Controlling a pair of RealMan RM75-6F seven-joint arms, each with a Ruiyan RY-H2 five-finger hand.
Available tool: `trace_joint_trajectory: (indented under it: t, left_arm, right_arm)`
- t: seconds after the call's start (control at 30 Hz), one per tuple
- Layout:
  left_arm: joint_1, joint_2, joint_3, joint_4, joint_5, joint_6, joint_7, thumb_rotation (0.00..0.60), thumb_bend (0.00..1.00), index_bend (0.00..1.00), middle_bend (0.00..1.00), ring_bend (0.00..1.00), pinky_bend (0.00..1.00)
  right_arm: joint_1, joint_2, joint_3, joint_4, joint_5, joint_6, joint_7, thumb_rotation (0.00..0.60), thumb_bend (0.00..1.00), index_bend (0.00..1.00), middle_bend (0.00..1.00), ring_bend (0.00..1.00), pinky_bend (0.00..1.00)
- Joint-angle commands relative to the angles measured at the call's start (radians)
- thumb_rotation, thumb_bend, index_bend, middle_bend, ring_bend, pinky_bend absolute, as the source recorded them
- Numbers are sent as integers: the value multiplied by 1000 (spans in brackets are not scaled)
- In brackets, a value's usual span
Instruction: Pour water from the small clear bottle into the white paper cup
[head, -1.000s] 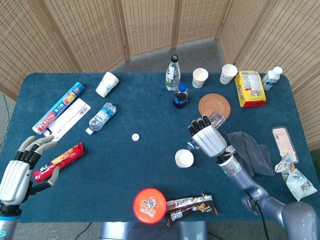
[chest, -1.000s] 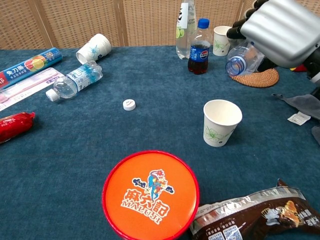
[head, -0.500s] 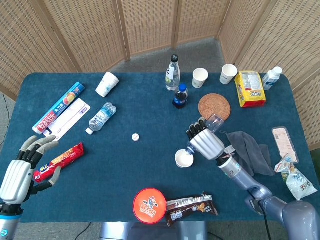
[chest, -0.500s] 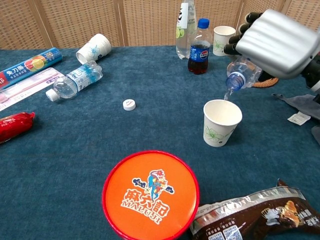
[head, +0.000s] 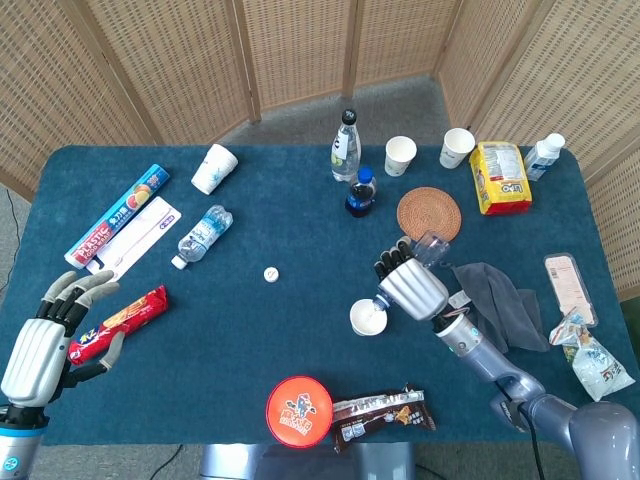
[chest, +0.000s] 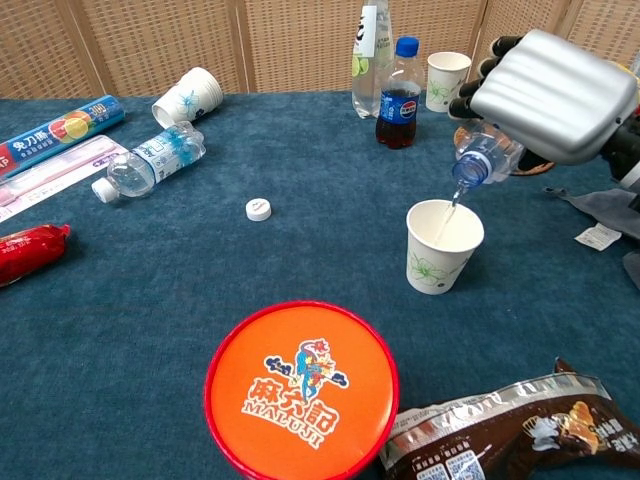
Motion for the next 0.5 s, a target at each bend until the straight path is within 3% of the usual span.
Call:
trace_joint_trajectory:
  t: [0.03,0.5]
  left_arm:
    - [-1,-2,0,1,-2,-1,0,463,470,203,199,185,81]
    - [-4,-12,-1,14,-12,-5,-8,463,470,203,200,185,81]
  right_arm:
    - [-4,4,5,-20,15,-10,21,600,204,701,751,660,415]
    - [-31,54,45,-196,134,-104,172,600,198,696,745,653,398]
